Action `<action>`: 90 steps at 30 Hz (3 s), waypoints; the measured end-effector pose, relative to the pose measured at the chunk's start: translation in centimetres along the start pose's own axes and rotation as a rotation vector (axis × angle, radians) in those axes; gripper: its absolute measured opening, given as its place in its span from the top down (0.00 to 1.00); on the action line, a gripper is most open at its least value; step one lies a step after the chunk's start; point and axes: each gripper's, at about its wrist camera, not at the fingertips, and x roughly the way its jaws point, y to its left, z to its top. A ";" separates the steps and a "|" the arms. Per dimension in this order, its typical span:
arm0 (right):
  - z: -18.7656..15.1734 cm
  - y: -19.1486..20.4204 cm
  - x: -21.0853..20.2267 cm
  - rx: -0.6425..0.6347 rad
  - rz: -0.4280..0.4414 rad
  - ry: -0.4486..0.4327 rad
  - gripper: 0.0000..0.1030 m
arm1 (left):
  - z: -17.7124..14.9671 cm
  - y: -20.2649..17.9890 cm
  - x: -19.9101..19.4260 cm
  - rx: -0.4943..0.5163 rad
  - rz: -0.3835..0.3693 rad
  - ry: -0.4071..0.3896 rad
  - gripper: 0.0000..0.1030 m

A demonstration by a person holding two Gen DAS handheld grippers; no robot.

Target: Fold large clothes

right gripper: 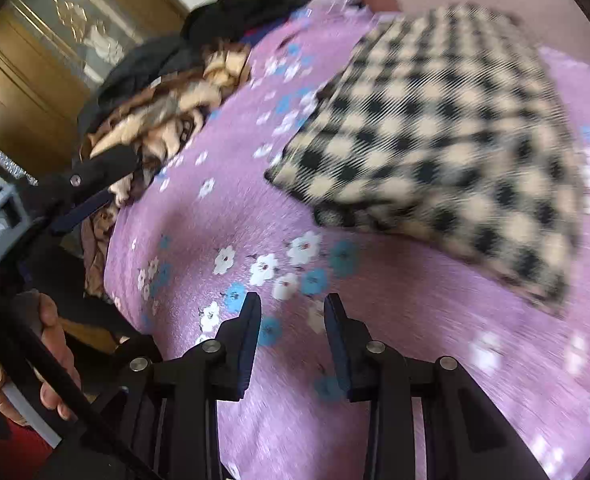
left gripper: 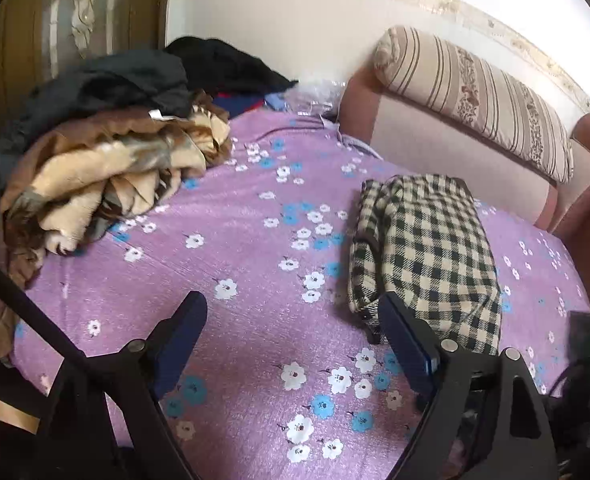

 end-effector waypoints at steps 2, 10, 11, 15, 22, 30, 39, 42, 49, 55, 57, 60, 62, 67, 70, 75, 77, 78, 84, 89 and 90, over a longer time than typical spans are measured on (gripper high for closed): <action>-0.1 -0.9 -1.9 0.019 -0.045 -0.047 0.59 | -0.1 -0.3 -0.3 0.005 -0.009 0.005 0.16; -1.0 -4.2 -6.8 0.110 -0.203 -0.144 0.56 | -1.9 -2.2 -1.8 0.039 -0.025 0.031 0.16; -1.4 -4.2 -7.2 0.114 -0.218 -0.152 0.51 | -2.4 -2.9 -2.2 0.062 -0.005 0.020 0.16; -3.9 -4.5 -8.9 0.133 -0.316 -0.181 0.46 | -3.8 -5.5 -3.6 0.152 0.030 -0.020 0.15; -5.5 -4.7 -11.4 0.150 -0.419 -0.224 0.40 | -4.5 -7.7 -5.9 0.164 -0.014 -0.067 0.09; -5.9 -3.3 -11.5 0.111 -0.455 -0.232 0.38 | -5.3 -7.9 -6.0 0.152 -0.048 0.003 0.08; -6.2 -2.7 -11.1 0.077 -0.489 -0.218 0.37 | -6.4 -8.7 -5.9 0.187 -0.065 0.032 0.08; -6.3 -2.9 -11.0 0.084 -0.495 -0.209 0.37 | -6.5 -8.6 -5.7 0.186 -0.069 0.044 0.08; -6.5 -3.0 -10.7 0.084 -0.501 -0.197 0.36 | -6.7 -8.5 -5.3 0.189 -0.081 0.071 0.09; -6.8 -2.8 -10.8 0.082 -0.508 -0.194 0.36 | -7.0 -8.8 -5.7 0.201 -0.091 0.074 0.08; -7.0 -2.6 -11.0 0.081 -0.512 -0.197 0.36 | -7.2 -8.8 -6.0 0.205 -0.097 0.075 0.09; -7.2 -2.4 -11.4 0.083 -0.516 -0.203 0.35 | -7.3 -8.9 -6.5 0.208 -0.105 0.073 0.09; -7.3 -2.2 -11.7 0.085 -0.520 -0.207 0.35 | -7.4 -8.9 -6.8 0.207 -0.111 0.070 0.08; -7.8 -1.9 -12.4 0.087 -0.529 -0.221 0.33 | -7.6 -8.9 -7.8 0.211 -0.118 0.058 0.09; -8.1 -1.7 -12.8 0.089 -0.533 -0.228 0.33 | -7.7 -8.9 -8.3 0.215 -0.121 0.049 0.09; -8.4 -1.2 -13.3 0.085 -0.537 -0.235 0.33 | -7.9 -8.7 -9.1 0.213 -0.123 0.033 0.08; -8.5 -0.9 -13.5 0.078 -0.538 -0.239 0.32 | -7.9 -8.5 -9.5 0.210 -0.127 0.023 0.09; -8.5 -0.8 -13.6 0.075 -0.539 -0.241 0.32 | -7.9 -8.4 -9.7 0.209 -0.127 0.017 0.09; -9.0 0.1 -14.2 0.061 -0.543 -0.254 0.32 | -8.0 -8.1 -11.7 0.208 -0.107 -0.055 0.08; -9.6 1.0 -15.3 0.049 -0.548 -0.282 0.32 | -8.1 -7.5 -14.6 0.199 -0.103 -0.179 0.00; -9.7 1.2 -15.5 0.048 -0.548 -0.287 0.31 | -8.2 -7.5 -15.3 0.205 -0.097 -0.204 0.00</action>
